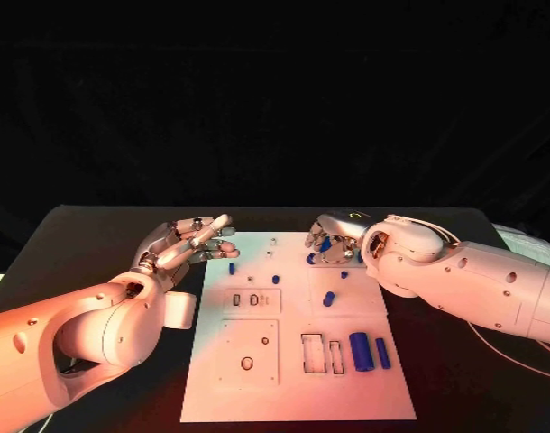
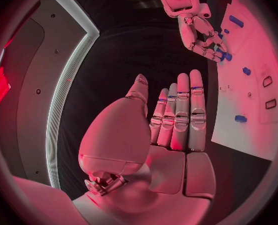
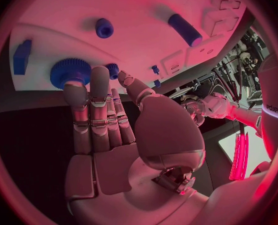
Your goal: Assemble the parts on the task board
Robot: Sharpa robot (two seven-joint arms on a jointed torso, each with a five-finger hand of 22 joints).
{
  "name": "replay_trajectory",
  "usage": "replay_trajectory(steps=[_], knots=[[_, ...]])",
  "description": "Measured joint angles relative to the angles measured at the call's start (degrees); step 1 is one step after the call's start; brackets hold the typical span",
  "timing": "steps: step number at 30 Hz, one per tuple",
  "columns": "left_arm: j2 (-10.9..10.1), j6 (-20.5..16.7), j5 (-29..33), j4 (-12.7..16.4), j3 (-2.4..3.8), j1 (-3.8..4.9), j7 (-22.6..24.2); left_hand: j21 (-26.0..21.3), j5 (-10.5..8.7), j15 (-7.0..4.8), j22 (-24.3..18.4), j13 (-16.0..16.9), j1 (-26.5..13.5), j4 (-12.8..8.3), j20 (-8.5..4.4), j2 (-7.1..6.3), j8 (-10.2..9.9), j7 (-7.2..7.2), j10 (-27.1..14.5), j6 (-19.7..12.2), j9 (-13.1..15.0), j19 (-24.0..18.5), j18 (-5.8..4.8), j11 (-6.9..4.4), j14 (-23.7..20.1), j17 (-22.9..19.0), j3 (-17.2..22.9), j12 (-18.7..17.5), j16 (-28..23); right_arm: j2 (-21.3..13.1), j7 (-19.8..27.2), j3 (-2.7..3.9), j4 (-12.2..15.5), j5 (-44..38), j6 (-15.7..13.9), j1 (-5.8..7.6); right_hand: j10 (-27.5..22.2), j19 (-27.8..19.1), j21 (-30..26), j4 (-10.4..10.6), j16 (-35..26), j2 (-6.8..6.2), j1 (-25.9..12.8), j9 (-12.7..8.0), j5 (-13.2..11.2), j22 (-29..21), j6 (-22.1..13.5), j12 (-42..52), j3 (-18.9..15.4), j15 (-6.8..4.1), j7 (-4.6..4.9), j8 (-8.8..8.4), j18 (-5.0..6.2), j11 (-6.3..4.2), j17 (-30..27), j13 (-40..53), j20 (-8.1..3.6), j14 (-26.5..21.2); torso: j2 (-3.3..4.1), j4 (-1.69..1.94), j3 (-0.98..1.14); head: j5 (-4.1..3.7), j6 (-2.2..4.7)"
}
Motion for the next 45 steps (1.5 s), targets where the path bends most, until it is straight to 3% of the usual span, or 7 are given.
replay_trajectory(steps=[13,17,24,26,31,38,45], knots=[[0.0,0.0,0.6,0.0,0.00,0.03,-0.1,-0.2,0.00,0.00,0.0,0.0,0.2,0.0,0.00,0.22,0.0,0.00,0.0,0.0,0.0,0.0,0.00,0.00,0.0,0.0,0.0,0.0,0.0,0.7,-0.3,-0.01,-1.3,-0.7,1.5,-0.18,0.0,0.2,1.9,1.1,2.4,0.46,0.5,0.1,0.0,2.1,0.0,0.0,1.1,0.00,0.00,0.00,0.00,0.00,1.6,0.0,-0.15,0.0,0.62,0.35,-0.19,-0.15,-0.55],[0.0,0.0,0.8,0.0,0.00,0.04,-0.1,-0.2,0.00,0.00,0.0,0.0,0.2,-0.2,0.00,0.22,0.0,0.00,0.0,0.0,0.0,0.0,0.00,0.00,0.0,0.2,-0.2,0.0,0.0,0.8,-0.3,0.00,-1.4,-0.8,1.7,-0.16,0.4,2.0,4.8,1.6,7.0,1.25,0.4,0.3,0.0,6.3,1.1,0.0,2.2,0.00,-0.26,0.00,-0.89,-0.29,6.2,0.1,-0.29,0.0,0.80,0.47,-0.30,-0.48,-1.01],[0.0,0.0,1.0,0.0,0.00,0.04,-0.2,-0.2,0.00,0.00,0.0,0.0,0.3,-0.2,0.00,0.74,-0.2,0.00,0.0,0.0,0.0,0.0,-0.01,0.00,0.0,0.5,-0.2,-0.1,0.0,1.0,-0.3,0.08,-1.5,-0.9,1.8,-0.11,2.4,3.1,7.8,2.4,12.0,2.22,0.7,0.5,-1.1,10.4,2.9,-0.1,4.1,-0.42,-0.50,0.32,-0.88,-0.71,10.9,0.2,-0.41,0.0,1.01,0.53,-0.33,-0.52,-1.22],[-0.1,0.0,1.0,0.0,0.00,0.04,-0.3,-0.2,0.00,0.00,0.1,0.0,0.3,-0.3,0.00,0.74,-0.2,0.00,0.0,0.0,0.0,0.0,0.00,0.00,0.0,0.7,-0.3,-0.3,0.0,1.0,-0.3,0.10,-1.5,-1.0,1.8,-0.08,3.1,3.4,8.7,2.7,13.5,2.29,0.8,0.5,-1.7,11.7,3.4,-0.2,4.6,-0.42,-0.75,0.51,-1.73,-0.84,12.3,0.2,-0.60,0.0,1.05,0.55,-0.37,-0.46,-1.25],[-0.2,0.0,1.2,0.0,0.00,0.04,-0.3,-0.2,0.00,0.00,0.1,0.0,0.3,-0.3,0.00,0.74,-0.2,0.00,-0.1,0.0,0.0,0.0,0.00,-0.13,0.0,0.7,-0.3,-0.4,0.0,1.1,-0.6,0.14,-1.5,-1.5,1.5,-0.05,4.3,3.9,10.5,3.2,16.7,2.67,1.1,0.8,-2.8,14.2,4.8,0.0,6.1,-0.83,-0.98,0.55,-1.77,-1.09,15.4,0.3,-0.81,0.0,1.16,0.59,-0.39,-0.44,-1.32],[-0.3,0.0,1.7,0.0,0.00,0.05,-0.4,-0.2,0.00,0.00,0.1,-0.1,0.3,-0.3,0.00,0.74,-0.2,0.00,-0.2,0.0,0.0,0.0,0.00,-0.21,0.0,0.8,-0.3,-0.4,0.0,1.0,-1.2,0.01,-0.7,-1.9,-0.5,-0.21,4.7,4.3,12.0,3.7,19.3,2.81,1.3,0.9,-3.2,16.4,5.4,0.0,8.0,-0.82,-0.77,0.71,-1.76,-0.84,17.6,0.3,-0.81,0.0,1.27,0.70,-0.47,-0.35,-1.09],[-0.3,0.1,2.1,0.0,0.00,0.05,-0.4,-0.2,0.00,0.00,0.1,-0.1,0.5,-0.3,0.00,0.98,-0.2,-0.01,-0.4,0.0,0.0,0.0,-0.01,0.00,0.0,0.9,-0.3,-0.4,0.0,1.0,-2.0,0.26,0.5,-1.9,-5.3,-0.23,4.5,4.1,12.0,3.8,18.9,2.56,1.5,0.9,-2.8,15.9,5.4,-0.2,9.2,-0.82,-0.74,0.27,-1.77,-0.99,16.1,0.1,-0.57,0.0,1.38,0.76,-0.52,-0.28,-0.60]])
